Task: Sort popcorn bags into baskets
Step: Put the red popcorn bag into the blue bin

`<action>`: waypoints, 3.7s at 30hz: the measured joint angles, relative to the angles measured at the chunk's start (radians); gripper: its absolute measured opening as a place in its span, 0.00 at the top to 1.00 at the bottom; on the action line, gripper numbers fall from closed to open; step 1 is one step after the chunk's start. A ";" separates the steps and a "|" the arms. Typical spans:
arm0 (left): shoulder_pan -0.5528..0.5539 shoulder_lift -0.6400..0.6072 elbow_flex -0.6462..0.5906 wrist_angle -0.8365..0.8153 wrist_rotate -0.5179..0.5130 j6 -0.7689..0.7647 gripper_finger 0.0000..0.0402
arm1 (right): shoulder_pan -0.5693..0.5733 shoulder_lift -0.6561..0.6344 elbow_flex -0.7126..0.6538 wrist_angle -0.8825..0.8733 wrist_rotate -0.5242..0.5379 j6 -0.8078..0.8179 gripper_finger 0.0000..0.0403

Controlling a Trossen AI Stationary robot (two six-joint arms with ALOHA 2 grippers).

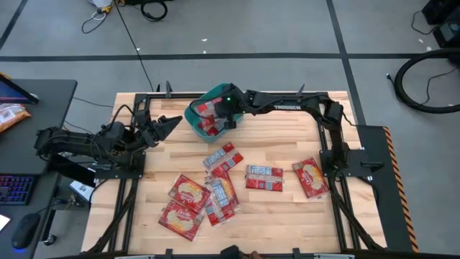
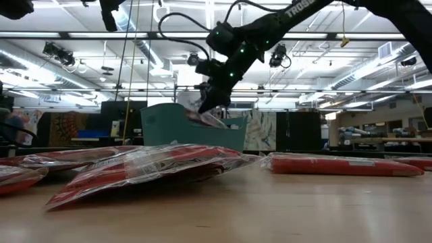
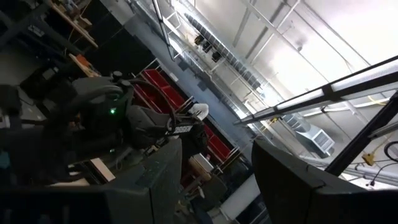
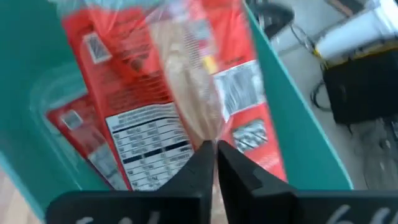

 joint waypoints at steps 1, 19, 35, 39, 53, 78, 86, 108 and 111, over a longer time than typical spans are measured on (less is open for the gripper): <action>0.000 0.000 0.000 0.000 0.000 0.000 0.51 | 0.000 -0.002 0.000 -0.005 0.006 0.004 0.90; -0.002 0.000 0.000 -0.491 0.243 -0.219 0.51 | 0.124 -0.269 0.001 -0.199 0.132 0.274 0.64; -0.001 0.001 0.000 -0.717 0.366 -0.318 0.51 | 0.333 -0.340 -0.006 -0.424 -0.066 0.718 0.64; -0.015 0.034 0.001 -0.708 0.426 -0.316 0.51 | 0.374 -0.332 -0.011 -0.499 -0.135 0.701 0.64; -0.154 0.434 0.190 -0.876 0.582 -0.229 0.51 | 0.361 -0.444 0.046 -0.790 -0.080 0.714 0.64; -0.030 1.024 0.575 -1.249 0.779 0.346 0.51 | 0.359 -0.624 0.046 -0.828 -0.078 0.444 0.64; -0.031 1.074 0.574 -1.266 0.724 0.662 0.51 | 0.360 -0.633 0.046 -0.891 -0.078 0.446 0.64; -0.135 1.073 0.520 -1.268 0.680 0.891 0.74 | 0.358 -0.633 0.045 -0.882 0.047 0.561 0.64; -0.136 1.073 0.520 -1.270 0.674 0.878 0.86 | 0.358 -0.633 0.045 -0.880 0.069 0.570 0.64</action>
